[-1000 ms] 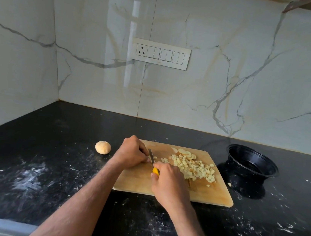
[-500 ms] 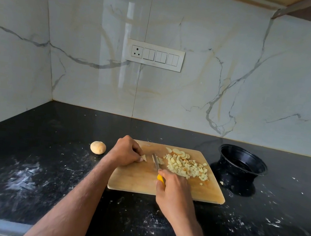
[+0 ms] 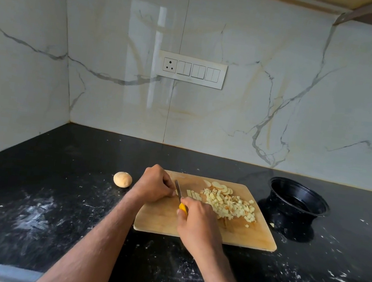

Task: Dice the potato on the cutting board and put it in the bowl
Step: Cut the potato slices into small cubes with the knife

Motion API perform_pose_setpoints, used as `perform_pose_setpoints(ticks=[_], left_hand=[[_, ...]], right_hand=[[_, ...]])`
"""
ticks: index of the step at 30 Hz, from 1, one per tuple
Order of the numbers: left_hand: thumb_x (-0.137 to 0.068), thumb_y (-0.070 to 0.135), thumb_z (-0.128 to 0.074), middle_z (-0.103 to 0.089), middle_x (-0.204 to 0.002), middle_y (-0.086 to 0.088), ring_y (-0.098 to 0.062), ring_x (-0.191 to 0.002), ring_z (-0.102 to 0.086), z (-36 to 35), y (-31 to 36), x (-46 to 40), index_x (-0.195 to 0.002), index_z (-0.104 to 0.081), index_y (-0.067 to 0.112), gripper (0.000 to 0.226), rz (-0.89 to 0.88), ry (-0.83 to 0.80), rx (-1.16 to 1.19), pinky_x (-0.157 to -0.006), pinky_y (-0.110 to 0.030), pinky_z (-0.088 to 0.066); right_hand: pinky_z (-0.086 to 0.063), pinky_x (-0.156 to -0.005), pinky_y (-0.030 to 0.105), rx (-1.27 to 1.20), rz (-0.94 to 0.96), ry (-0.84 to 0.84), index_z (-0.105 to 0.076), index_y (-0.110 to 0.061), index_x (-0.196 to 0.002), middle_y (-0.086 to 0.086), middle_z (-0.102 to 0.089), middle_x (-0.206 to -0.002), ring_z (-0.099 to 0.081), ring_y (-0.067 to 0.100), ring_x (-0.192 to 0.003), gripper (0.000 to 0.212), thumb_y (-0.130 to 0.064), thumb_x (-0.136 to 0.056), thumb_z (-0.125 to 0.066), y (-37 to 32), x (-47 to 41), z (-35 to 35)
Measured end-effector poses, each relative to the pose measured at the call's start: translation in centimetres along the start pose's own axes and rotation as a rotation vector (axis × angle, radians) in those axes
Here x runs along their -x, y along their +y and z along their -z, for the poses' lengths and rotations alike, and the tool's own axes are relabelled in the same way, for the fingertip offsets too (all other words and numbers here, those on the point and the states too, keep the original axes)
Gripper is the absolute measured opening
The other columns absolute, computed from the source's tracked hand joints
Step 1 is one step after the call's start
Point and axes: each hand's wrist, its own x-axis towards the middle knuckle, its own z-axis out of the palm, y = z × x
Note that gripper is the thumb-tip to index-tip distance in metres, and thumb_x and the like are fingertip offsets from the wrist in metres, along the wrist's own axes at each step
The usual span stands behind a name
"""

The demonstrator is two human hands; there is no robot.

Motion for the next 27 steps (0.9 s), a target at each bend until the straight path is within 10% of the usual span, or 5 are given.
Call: perform_pose_setpoints(ticks=[19,23,27], left_hand=[[-0.08,0.012,-0.084,-0.074,-0.08,0.006,-0.008,-0.083,-0.067,-0.6,-0.3,-0.2,-0.078,-0.081,0.02,0.008,0.005,0.036,0.021,-0.078,-0.024,-0.057],[-0.083,0.012,-0.082,-0.074,-0.082,0.007,-0.007,-0.084,-0.067,-0.5,-0.4,-0.2,-0.081,-0.081,0.02,0.009,-0.015,0.021,0.018,-0.08,-0.023,-0.056],[-0.09,0.007,-0.072,-0.075,-0.087,0.006,-0.005,-0.086,-0.066,-0.2,-0.7,-0.4,-0.09,-0.083,0.016,0.014,-0.025,0.033,0.039,-0.082,-0.021,-0.053]], right_hand=[[-0.038,-0.066,0.004,-0.012,0.039,-0.108,-0.065,-0.023,-0.131,-0.01,-0.068,-0.118,-0.061,0.002,-0.095,0.034,-0.027,-0.097,-0.066,1.2,2.8,2.2],[-0.042,-0.053,0.005,-0.029,0.003,-0.12,-0.07,-0.025,-0.123,-0.021,-0.061,-0.086,-0.058,-0.004,-0.071,0.027,-0.028,-0.096,-0.066,2.1,3.3,3.7],[-0.048,-0.066,0.006,-0.055,-0.011,-0.026,-0.068,-0.024,-0.128,-0.014,-0.071,-0.112,-0.063,-0.002,-0.082,0.031,-0.027,-0.097,-0.064,1.5,2.8,3.6]])
